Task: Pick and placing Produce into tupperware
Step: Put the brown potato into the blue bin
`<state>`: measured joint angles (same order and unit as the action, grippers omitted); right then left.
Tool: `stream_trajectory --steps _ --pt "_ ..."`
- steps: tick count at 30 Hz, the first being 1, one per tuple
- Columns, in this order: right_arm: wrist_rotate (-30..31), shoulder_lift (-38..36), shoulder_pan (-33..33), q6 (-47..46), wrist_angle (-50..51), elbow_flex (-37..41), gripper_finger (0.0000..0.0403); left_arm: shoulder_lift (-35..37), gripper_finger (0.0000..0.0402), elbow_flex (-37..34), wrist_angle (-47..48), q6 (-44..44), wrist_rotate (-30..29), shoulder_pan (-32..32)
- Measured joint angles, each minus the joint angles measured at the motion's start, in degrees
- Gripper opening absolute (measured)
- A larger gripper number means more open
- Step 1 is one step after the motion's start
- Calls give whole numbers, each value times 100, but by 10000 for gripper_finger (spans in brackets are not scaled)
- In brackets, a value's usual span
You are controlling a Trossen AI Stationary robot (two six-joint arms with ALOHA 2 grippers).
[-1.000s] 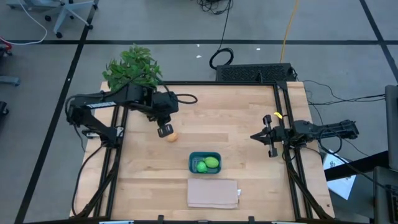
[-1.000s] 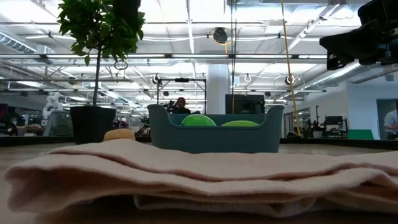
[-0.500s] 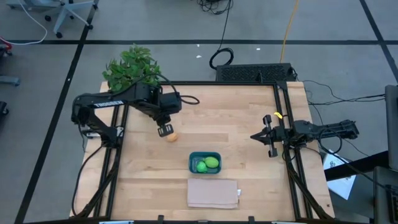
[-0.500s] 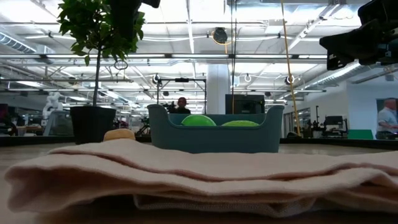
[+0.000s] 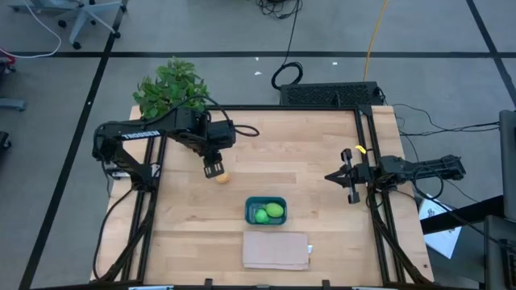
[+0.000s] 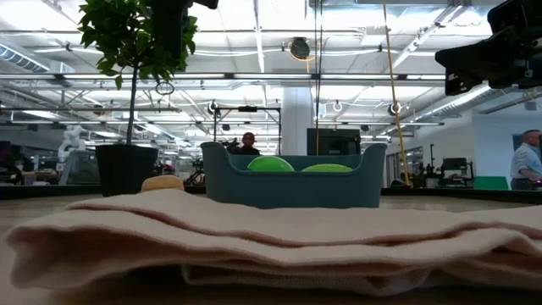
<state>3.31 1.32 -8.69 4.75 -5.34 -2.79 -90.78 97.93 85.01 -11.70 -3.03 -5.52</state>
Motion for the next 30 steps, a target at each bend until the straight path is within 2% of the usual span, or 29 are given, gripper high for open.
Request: stream_trajectory --steps 7,14,20,30 --pt "0 0 -2 0 0 0 0 0 237 -2 3 -11 -2 0" --pt "0 0 0 0 0 0 0 0 300 -4 47 -46 0 0" --pt "0 0 -2 -2 0 0 0 9 310 -103 -43 -43 -2 14" --pt "0 0 0 39 -22 0 0 7 287 -952 -722 227 -2 35"
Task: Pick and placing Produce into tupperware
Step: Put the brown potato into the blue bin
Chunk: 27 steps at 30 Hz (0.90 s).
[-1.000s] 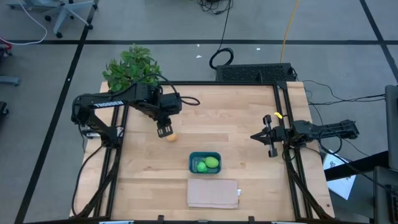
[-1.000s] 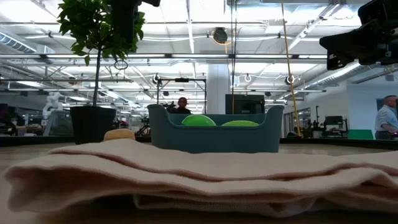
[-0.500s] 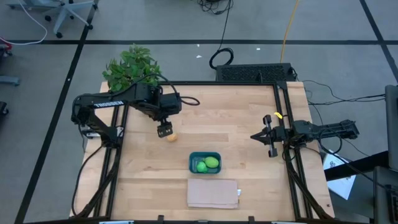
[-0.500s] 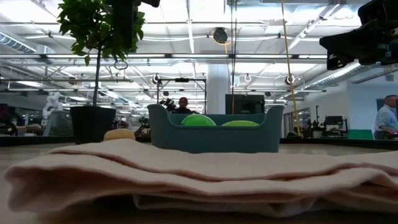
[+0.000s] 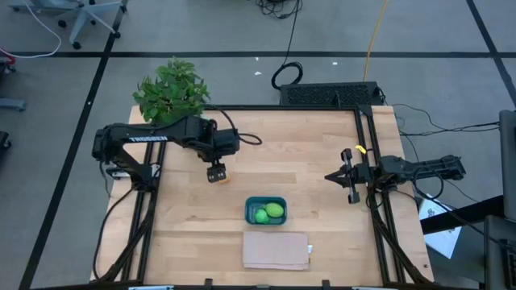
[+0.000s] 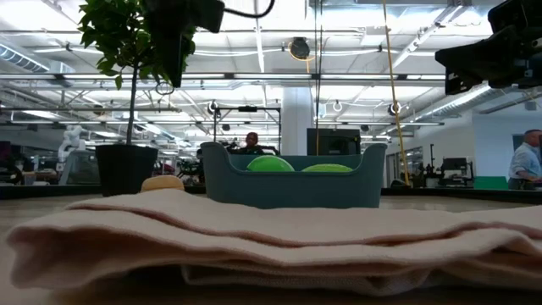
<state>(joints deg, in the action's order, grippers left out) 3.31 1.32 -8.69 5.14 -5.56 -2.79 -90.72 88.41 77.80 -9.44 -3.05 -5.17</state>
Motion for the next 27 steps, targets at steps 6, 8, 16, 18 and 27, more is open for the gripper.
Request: stream_trajectory --steps 6,8,16,18,27 --pt "0 0 0 18 23 1 0 -3 285 -762 -713 275 0 0" --pt "0 0 0 27 22 0 0 -2 285 -1017 -935 349 2 -8" --pt "0 0 0 51 23 1 0 -2 285 -1876 -1886 519 10 -111" --pt "0 0 0 51 22 0 0 -4 285 -2039 -2098 573 100 -171" --pt "0 0 -2 51 22 0 0 -4 285 -2568 -2737 529 601 -407"
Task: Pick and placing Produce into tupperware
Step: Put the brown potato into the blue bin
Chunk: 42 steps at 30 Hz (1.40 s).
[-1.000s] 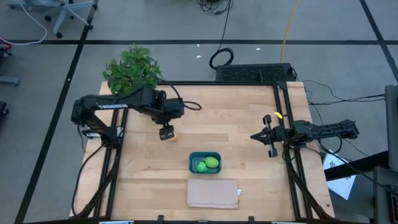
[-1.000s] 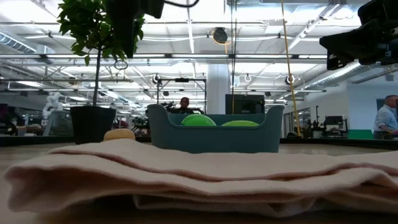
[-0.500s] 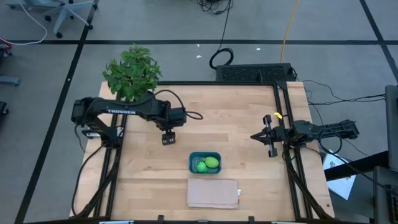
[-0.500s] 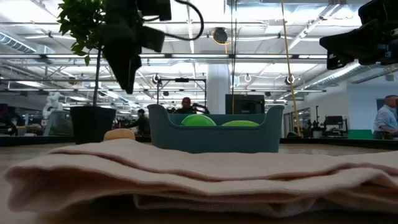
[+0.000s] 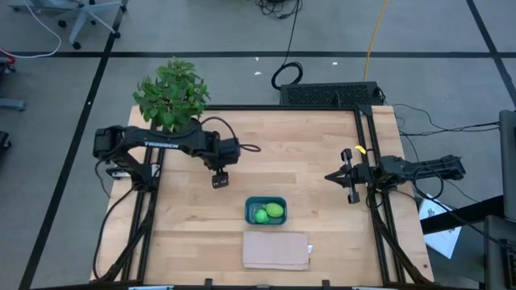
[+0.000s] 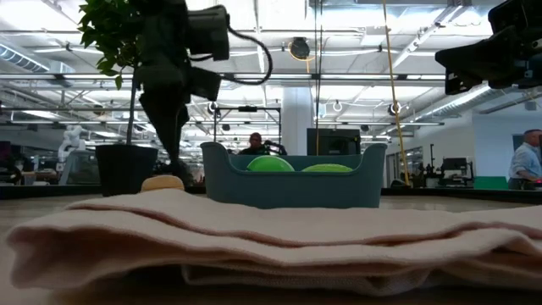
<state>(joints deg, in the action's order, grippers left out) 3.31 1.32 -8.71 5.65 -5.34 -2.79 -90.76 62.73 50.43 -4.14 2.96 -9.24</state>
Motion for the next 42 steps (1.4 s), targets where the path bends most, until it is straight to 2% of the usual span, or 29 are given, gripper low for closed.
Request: stream_trajectory --steps 13,42 --pt "0 0 2 0 0 0 0 0 285 -541 -492 -499 40 -173" --pt "-2 -2 2 0 0 2 0 0 285 -1400 -1799 -483 98 -166"
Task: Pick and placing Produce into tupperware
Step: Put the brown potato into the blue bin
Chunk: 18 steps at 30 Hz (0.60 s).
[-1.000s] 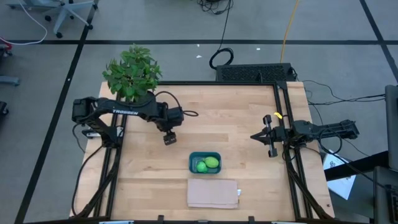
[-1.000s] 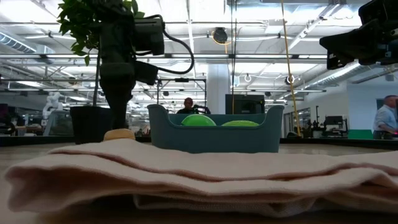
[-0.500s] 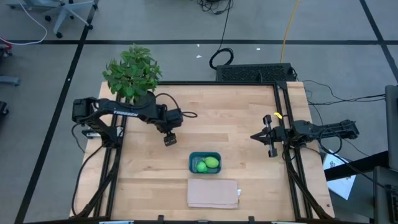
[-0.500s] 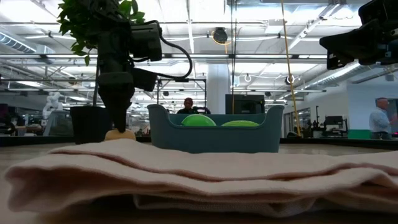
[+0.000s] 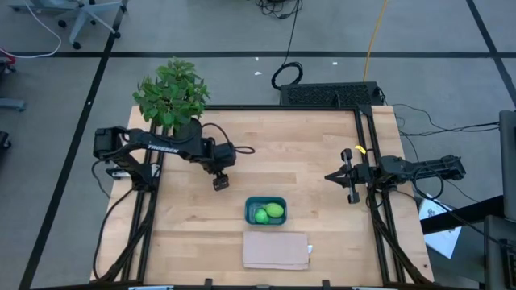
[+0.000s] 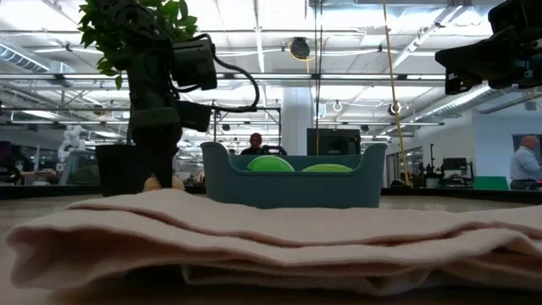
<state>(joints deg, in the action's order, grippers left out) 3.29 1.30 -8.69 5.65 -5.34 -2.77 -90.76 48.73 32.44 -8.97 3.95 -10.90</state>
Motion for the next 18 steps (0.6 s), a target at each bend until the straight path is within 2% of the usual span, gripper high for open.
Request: stream_trajectory --steps 8,18 --pt "2 2 0 -2 0 -2 0 0 285 -28 -268 116 7 0" --pt "0 2 0 -2 21 -2 0 -587 285 2 -327 162 -25 17"
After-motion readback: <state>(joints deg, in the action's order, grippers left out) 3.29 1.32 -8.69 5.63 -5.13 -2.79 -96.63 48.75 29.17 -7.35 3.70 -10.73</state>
